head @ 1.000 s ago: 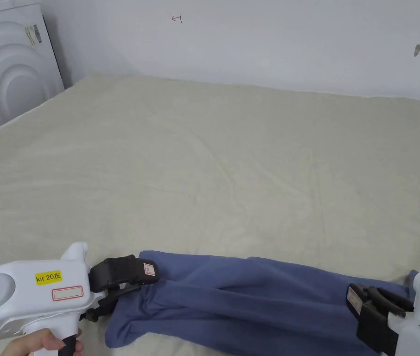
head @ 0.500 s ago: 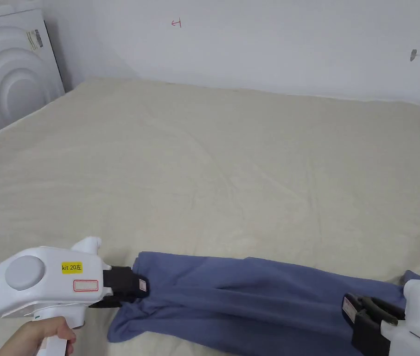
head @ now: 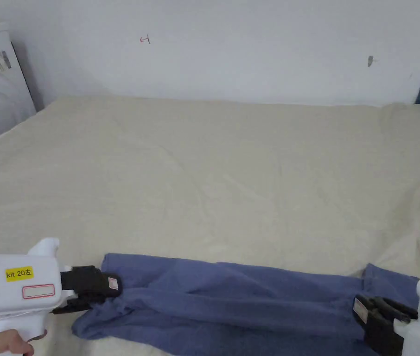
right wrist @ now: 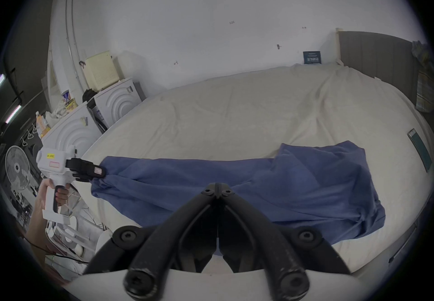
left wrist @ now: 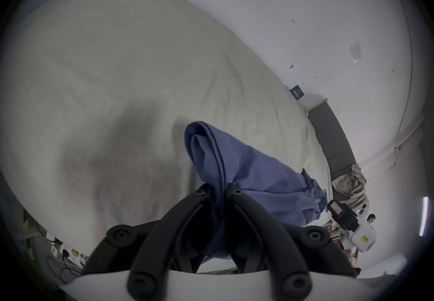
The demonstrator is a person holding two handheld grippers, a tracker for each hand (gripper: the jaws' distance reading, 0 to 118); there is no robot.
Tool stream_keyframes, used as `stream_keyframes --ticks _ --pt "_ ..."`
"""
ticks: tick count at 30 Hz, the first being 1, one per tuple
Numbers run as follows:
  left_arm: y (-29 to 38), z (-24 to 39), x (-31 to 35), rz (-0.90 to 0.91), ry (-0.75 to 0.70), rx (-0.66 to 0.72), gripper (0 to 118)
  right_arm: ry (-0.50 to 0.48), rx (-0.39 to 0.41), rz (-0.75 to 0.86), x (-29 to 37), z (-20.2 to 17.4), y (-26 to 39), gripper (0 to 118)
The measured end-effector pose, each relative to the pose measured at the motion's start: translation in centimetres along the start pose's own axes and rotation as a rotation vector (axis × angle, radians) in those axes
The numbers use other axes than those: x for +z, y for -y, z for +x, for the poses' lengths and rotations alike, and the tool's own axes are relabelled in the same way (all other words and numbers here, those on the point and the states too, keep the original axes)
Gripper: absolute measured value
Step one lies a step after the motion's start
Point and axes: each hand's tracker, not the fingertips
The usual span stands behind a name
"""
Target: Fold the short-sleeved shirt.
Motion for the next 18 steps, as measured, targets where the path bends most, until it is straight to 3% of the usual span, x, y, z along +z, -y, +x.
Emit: stream_keyframes --ticks 10,18 --pt "1.4 14.0 0.5 0.018 0.104 -0.242 11 0.054 -0.060 0.046 2.5 3.3 0.0 0" --pt "5.3 25.2 -11.9 -0.231 0.161 -0.426 11 0.090 -0.134 0.039 4.1 6.6 1.7 0"
